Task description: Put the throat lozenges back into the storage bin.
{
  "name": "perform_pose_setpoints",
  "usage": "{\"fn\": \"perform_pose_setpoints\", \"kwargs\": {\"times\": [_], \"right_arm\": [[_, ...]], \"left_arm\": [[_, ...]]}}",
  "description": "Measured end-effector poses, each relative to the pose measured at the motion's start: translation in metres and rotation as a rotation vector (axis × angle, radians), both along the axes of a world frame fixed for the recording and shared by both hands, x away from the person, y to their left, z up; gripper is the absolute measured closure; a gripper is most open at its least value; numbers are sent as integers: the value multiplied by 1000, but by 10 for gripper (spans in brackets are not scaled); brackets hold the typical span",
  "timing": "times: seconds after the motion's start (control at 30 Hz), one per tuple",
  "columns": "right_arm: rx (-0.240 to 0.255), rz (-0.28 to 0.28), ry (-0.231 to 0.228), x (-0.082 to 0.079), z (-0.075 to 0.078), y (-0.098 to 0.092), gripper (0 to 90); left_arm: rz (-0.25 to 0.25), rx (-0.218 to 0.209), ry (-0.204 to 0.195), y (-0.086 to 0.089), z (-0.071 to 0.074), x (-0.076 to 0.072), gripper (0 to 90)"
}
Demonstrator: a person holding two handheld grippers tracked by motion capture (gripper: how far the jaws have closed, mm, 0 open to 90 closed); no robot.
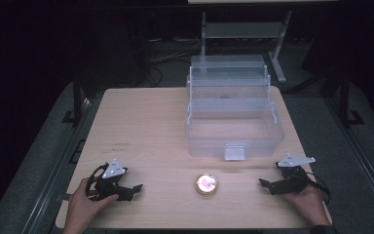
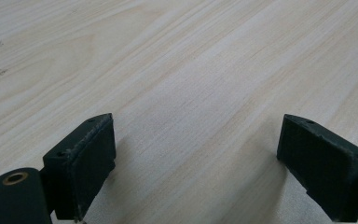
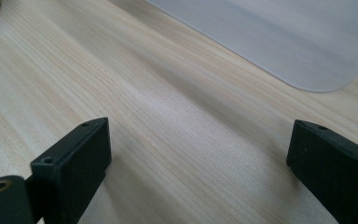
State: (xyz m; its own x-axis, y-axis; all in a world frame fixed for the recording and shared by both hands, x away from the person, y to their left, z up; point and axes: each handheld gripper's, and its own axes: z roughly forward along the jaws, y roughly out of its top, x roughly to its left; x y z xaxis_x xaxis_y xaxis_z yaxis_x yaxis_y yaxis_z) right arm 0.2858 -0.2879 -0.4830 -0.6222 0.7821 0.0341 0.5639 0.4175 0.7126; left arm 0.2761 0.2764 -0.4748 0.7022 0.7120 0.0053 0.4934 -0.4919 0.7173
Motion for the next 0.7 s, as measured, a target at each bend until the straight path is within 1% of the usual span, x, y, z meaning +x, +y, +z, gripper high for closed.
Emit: {"fn": "perform_pose_setpoints", "kwargs": {"times": [0.23, 0.33, 0.4, 0.43, 0.47, 0.57, 0.67, 0.7], "right_arm": [[-3, 9, 2, 0, 1, -1, 64], [-30, 7, 25, 1, 3, -1, 65], [-52, 6, 33, 0, 5, 0, 65], [-66, 9, 36, 0, 7, 0, 65], [-67, 9, 36, -1, 8, -1, 65], [-60, 10, 50, -3, 15, 0, 65], [-55, 23, 46, -4, 22, 2, 65], [-61, 30, 45, -4, 25, 3, 64]], "left_arm": [[0, 0, 0, 0, 0, 0, 106], [0, 0, 0, 0, 0, 0, 106], [1, -2, -1, 0, 0, 0, 106], [1, -1, -1, 0, 0, 0, 106], [1, -1, -1, 0, 0, 0, 106], [0, -1, -1, 0, 0, 0, 106], [0, 0, 0, 0, 0, 0, 106], [0, 0, 0, 0, 0, 0, 106]]}}
